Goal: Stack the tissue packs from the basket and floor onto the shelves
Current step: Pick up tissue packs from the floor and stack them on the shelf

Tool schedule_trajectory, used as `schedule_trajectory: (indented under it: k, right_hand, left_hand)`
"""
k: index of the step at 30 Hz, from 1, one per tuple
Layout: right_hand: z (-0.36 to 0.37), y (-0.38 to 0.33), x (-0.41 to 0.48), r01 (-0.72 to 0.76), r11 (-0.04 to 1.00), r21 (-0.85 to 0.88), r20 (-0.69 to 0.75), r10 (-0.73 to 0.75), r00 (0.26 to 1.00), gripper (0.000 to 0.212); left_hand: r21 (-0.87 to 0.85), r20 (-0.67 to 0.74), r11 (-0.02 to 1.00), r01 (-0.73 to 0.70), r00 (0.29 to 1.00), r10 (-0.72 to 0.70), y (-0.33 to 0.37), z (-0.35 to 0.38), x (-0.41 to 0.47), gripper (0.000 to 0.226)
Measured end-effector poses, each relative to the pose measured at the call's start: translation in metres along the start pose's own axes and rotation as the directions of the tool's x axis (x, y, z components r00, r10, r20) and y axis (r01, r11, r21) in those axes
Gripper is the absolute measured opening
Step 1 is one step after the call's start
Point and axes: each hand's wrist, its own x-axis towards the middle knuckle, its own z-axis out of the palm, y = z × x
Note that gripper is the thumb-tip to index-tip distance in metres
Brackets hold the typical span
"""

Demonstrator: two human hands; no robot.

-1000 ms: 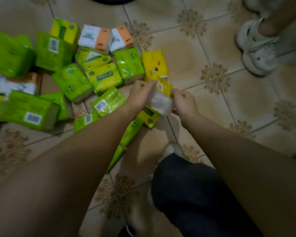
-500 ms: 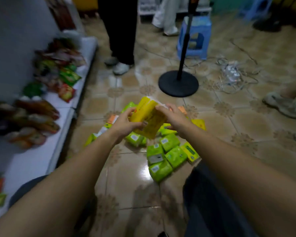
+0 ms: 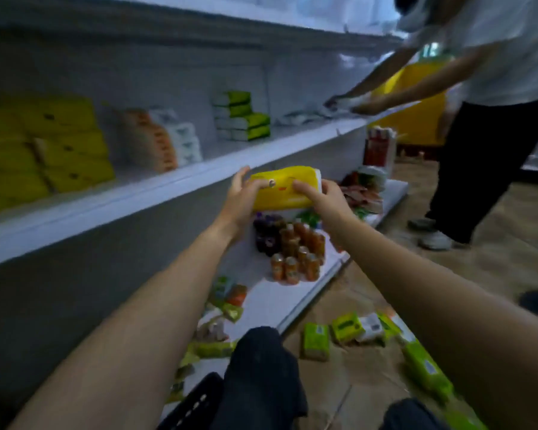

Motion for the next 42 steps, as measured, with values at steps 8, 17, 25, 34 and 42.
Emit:
schedule_trajectory:
  k: [8, 17, 25, 34, 42]
  right_hand:
    - [0.147, -0.102, -0.019, 0.31, 0.945, 0.101, 0.351, -0.325, 0.878, 0.067]
    - [0.281, -0.171, -0.068, 0.446, 0.869, 0.216, 0.562, -0.484, 0.671, 0.039]
    - [0.38, -0.219, -0.096, 0.472, 0.834, 0.285, 0.628, -0.535, 0.566, 0.043]
    - [0.472, -0.22, -0.109, 0.461, 0.845, 0.27, 0.724, -0.494, 0.482, 0.048]
    - [0.501, -0.205, -0.123, 0.634, 0.741, 0.221, 0.596, -0.617, 0.513, 0.042]
  left_hand:
    - [0.124, -0.416, 0.973, -0.194, 0.88, 0.228, 0.093, -0.163, -0.039, 0.045]
    - [0.332, -0.674, 0.936, -0.114, 0.666, 0.32, 0.159, -0.286, -0.108, 0.04]
    - [0.534, -0.706, 0.844, -0.051, 0.523, 0.478, 0.199, -0.369, -0.115, 0.042]
    - [0.656, -0.744, 0.706, 0.266, 0.383, 0.547, 0.194, -0.443, -0.131, 0.041]
    - [0.828, -0.358, 0.013, 0.561, 0.51, 0.782, 0.157, -0.462, -0.145, 0.041]
